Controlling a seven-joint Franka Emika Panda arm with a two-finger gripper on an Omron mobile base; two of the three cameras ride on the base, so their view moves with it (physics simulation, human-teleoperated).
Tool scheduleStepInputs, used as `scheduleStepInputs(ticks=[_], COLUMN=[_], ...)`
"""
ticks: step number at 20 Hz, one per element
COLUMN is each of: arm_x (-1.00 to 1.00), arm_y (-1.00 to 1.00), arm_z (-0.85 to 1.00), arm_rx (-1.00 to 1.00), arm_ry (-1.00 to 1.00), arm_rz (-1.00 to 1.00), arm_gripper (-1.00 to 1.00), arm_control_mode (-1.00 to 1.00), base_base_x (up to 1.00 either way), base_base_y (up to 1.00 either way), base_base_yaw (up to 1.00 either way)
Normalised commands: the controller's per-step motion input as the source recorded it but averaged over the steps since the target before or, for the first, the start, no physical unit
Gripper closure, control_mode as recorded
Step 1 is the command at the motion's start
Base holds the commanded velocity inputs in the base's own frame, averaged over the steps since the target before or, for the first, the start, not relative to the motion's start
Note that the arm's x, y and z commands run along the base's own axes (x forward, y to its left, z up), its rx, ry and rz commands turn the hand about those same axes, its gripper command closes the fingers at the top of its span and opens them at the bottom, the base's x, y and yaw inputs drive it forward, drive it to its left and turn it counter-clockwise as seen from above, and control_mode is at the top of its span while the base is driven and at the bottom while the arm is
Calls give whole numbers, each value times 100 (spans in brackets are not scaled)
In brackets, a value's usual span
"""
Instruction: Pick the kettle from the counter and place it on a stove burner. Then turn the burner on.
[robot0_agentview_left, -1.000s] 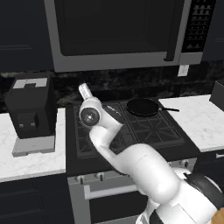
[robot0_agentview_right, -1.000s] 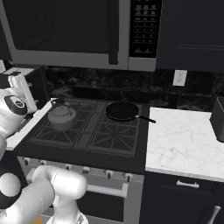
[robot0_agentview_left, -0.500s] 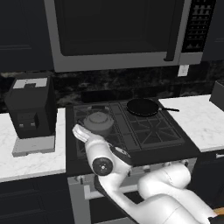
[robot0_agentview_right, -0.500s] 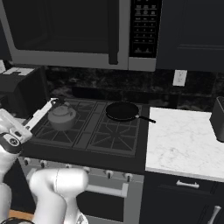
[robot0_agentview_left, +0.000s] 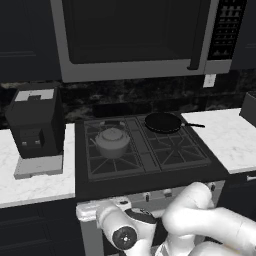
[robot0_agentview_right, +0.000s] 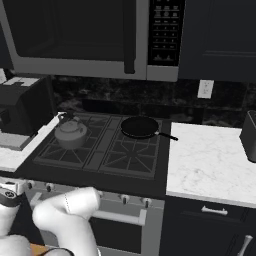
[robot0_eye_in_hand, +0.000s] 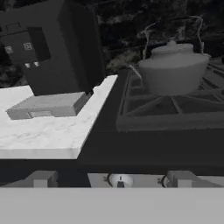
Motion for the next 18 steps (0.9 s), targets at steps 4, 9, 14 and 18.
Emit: scheduleStepInputs(ticks=[4, 9, 14, 18], arm_x=[-13, 8, 44, 31], arm_y=[95, 5, -34, 3], arm_z=[-92, -26, -44, -14], arm_rx=[-21, 2, 14, 0], arm_ry=[-8, 0, -11, -13], arm_rz=[3, -3, -22, -7], arm_gripper=[-100, -100, -100, -100], arm_control_mode=[-100, -100, -100, -100], base_base_x=[0, 0, 0, 0], base_base_y=[0, 0, 0, 0], base_base_yaw=[0, 0, 0, 0])
